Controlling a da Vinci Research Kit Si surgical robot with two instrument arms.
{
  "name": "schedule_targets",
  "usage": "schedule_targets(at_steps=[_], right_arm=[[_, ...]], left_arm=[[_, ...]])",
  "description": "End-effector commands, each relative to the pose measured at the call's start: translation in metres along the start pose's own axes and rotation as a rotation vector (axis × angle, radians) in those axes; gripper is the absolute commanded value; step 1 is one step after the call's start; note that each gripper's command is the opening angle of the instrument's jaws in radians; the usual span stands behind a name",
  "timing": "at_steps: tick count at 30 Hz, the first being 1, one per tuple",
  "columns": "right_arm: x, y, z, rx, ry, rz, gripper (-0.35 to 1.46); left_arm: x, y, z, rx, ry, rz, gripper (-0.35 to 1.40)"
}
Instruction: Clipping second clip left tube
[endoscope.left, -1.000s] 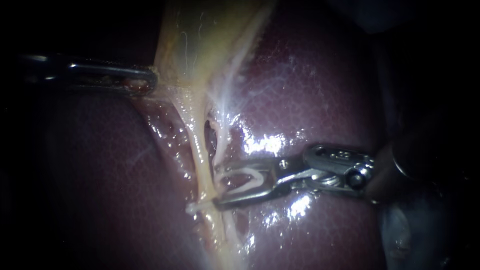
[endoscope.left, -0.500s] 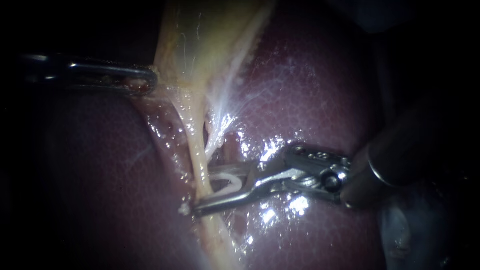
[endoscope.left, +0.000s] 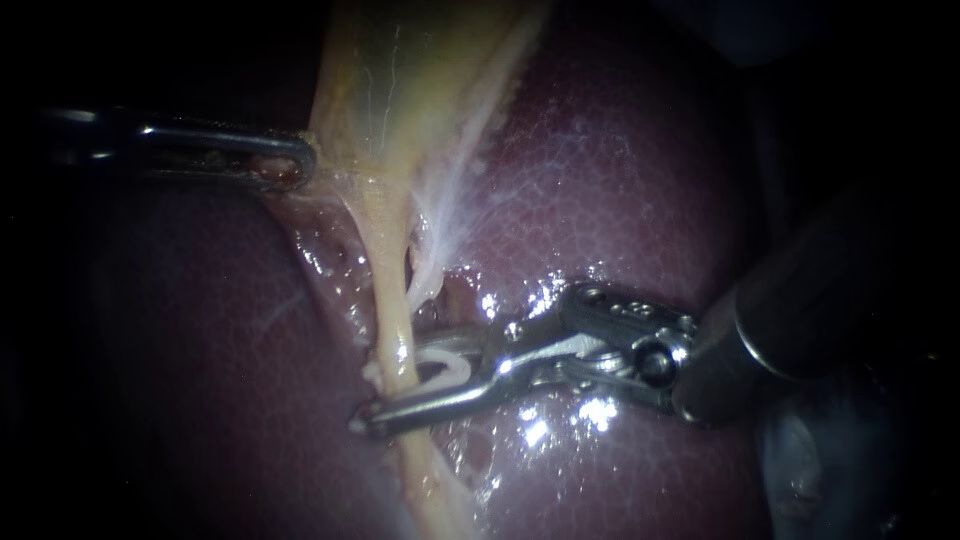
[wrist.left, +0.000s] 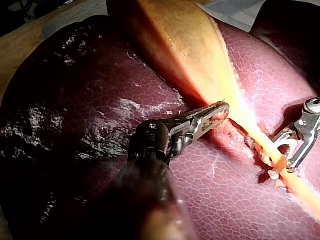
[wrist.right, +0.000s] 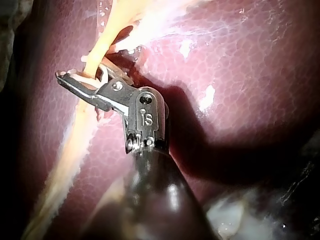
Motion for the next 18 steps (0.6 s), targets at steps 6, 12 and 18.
schedule_targets(at_steps=[6, 12, 18], right_arm=[[0.0003, -0.0004, 0.0000, 0.008, 0.007, 0.000, 0.48], [-0.0008, 0.0010, -0.0006, 0.017, -0.009, -0.007, 0.44], [-0.0022, 0.0030, -0.0029, -0.052, -0.069, -0.015, 0.44]], left_arm=[[0.0000, 0.0000, 0.0000, 0.000, 0.000, 0.000, -0.35], [0.0001, 0.0000, 0.0001, -0.001, 0.000, 0.001, -0.35], [0.0002, 0.0001, 0.0001, 0.000, 0.000, 0.001, -0.35]])
